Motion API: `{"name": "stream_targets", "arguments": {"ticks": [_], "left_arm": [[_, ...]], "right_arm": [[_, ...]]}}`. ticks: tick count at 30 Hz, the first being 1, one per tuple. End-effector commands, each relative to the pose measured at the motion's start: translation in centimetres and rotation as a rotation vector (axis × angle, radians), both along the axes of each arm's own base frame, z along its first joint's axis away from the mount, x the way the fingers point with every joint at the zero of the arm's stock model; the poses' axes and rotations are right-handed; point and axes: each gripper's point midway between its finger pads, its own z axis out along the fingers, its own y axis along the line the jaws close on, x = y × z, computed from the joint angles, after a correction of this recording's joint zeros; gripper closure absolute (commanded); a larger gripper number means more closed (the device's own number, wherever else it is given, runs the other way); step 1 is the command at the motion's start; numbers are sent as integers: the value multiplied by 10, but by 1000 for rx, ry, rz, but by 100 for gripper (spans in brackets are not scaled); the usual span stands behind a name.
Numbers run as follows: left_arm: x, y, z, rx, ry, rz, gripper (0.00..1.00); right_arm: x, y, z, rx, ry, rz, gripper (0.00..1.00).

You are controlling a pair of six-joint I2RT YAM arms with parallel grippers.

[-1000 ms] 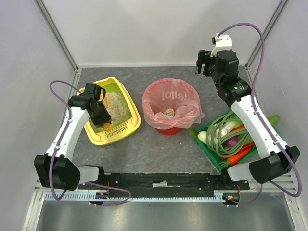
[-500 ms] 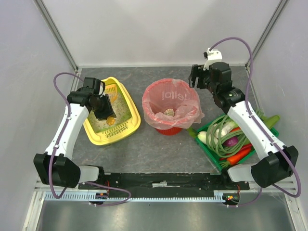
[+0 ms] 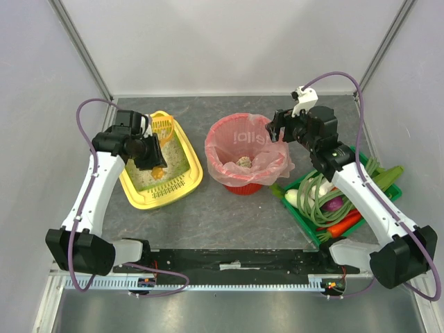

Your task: Clean the litter box

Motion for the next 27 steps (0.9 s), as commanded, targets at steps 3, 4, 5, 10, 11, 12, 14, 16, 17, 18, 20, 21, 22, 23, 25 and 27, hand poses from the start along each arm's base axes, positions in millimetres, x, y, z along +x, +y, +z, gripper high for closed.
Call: {"name": "stream_targets", "arguments": {"ticks": [3,4,5,10,11,12,14,16,17,18,20,21,22,23,25,27], "left_arm": [[-1,-7,51,-14,-127,-129,98],[-2,-8,57,-18,-136,-141,98],[-4,-11,62,-25,-156,-174,98],[0,-8,82,40,-210,-205,98],[-1,-7,83,60,-208,-210,98],[0,-7,85,70,-207,-216,98],[-3,-8,90,116,-206,-227,98],[-3,-19,96,160,-202,-273,98],[-7,-19,94,201,-182,-282,98],[-6,-22,96,221,-184,-294,98],[-5,-35,100,203,-191,-316,98],[-4,-38,102,194,-196,-322,98],[-2,-42,105,186,-204,-323,98],[-1,-43,108,184,-210,-320,98],[0,-51,114,173,-229,-334,98],[2,-59,118,168,-231,-347,98]], "right_arm": [[-14,11,18,59,-79,81,19],[-16,11,15,53,-75,88,19],[-18,11,13,51,-75,95,19],[-28,1,20,31,-106,75,19],[-29,0,20,28,-111,71,19],[-30,-1,21,26,-117,68,18],[-31,-2,21,23,-118,67,18],[-32,-2,20,21,-116,69,18],[-32,-2,18,20,-113,70,18],[-32,-1,17,20,-112,72,18],[-33,0,16,18,-111,75,18],[-34,0,15,15,-112,76,18],[-35,0,15,11,-114,75,18],[-36,0,15,11,-115,75,18],[-37,-2,13,4,-112,71,18],[-37,-3,12,1,-108,65,18]]}}
